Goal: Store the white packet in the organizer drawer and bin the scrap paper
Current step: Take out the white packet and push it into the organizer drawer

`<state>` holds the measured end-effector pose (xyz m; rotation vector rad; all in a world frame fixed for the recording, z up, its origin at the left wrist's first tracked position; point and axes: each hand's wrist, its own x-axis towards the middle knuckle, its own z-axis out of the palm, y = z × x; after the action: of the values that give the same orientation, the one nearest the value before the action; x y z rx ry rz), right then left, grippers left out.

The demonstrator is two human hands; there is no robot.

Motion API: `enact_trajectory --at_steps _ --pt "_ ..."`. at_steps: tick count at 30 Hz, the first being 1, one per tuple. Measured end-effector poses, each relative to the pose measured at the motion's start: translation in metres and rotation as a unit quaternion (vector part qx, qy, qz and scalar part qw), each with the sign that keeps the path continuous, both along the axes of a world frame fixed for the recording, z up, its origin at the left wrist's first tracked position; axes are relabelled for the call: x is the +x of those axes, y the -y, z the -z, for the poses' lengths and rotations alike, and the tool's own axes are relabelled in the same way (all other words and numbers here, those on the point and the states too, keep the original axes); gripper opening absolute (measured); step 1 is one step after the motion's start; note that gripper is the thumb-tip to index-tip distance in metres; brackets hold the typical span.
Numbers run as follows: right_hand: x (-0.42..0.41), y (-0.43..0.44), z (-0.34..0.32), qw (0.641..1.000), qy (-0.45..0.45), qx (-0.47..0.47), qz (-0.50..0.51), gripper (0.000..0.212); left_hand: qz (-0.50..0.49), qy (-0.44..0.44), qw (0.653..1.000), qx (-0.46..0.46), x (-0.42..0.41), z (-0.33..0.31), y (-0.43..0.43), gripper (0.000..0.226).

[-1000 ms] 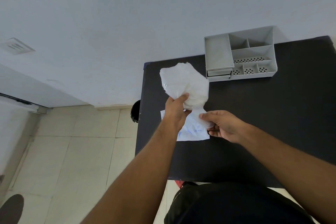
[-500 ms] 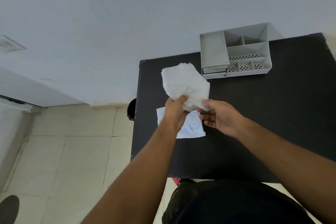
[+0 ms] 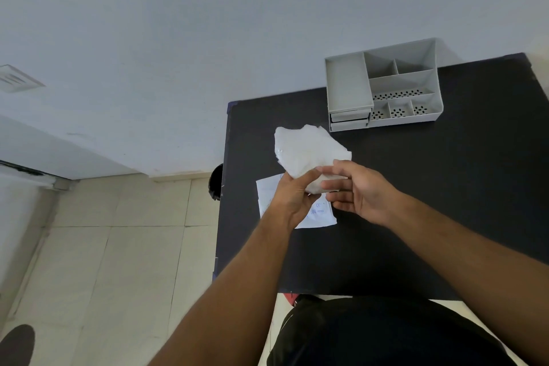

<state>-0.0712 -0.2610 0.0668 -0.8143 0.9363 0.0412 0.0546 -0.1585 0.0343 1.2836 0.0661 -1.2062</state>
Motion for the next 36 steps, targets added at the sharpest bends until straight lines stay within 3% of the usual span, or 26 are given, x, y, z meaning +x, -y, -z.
enact_trajectory --at_steps 3,7,9,12,18,28,36 --pt "0.000 -0.002 0.000 1.000 -0.011 -0.013 0.014 0.032 -0.038 -0.013 0.999 0.019 0.001 0.006 0.001 0.039" --pt "0.003 -0.002 0.006 0.988 -0.085 -0.097 0.078 0.023 -0.080 -0.009 0.996 0.049 0.005 0.010 0.004 0.047" --pt "0.002 -0.002 0.012 0.984 -0.106 -0.117 0.088 0.029 -0.078 -0.009 0.996 0.046 0.005 0.009 0.005 0.048" --pt "0.000 -0.002 0.015 0.992 -0.073 -0.075 0.067 0.045 -0.048 -0.026 0.998 0.027 0.004 0.007 0.005 0.044" --pt "-0.001 -0.001 0.020 0.987 -0.056 -0.118 0.095 0.028 0.061 0.019 0.995 0.073 0.001 0.010 0.001 0.048" --pt "-0.001 0.002 0.028 0.990 -0.047 -0.118 0.054 0.022 0.007 0.071 0.995 0.071 0.006 0.014 0.008 0.061" --pt "0.015 0.035 0.032 0.992 -0.058 -0.077 0.082 0.024 -0.065 0.083 0.989 0.100 0.029 0.016 0.015 0.049"
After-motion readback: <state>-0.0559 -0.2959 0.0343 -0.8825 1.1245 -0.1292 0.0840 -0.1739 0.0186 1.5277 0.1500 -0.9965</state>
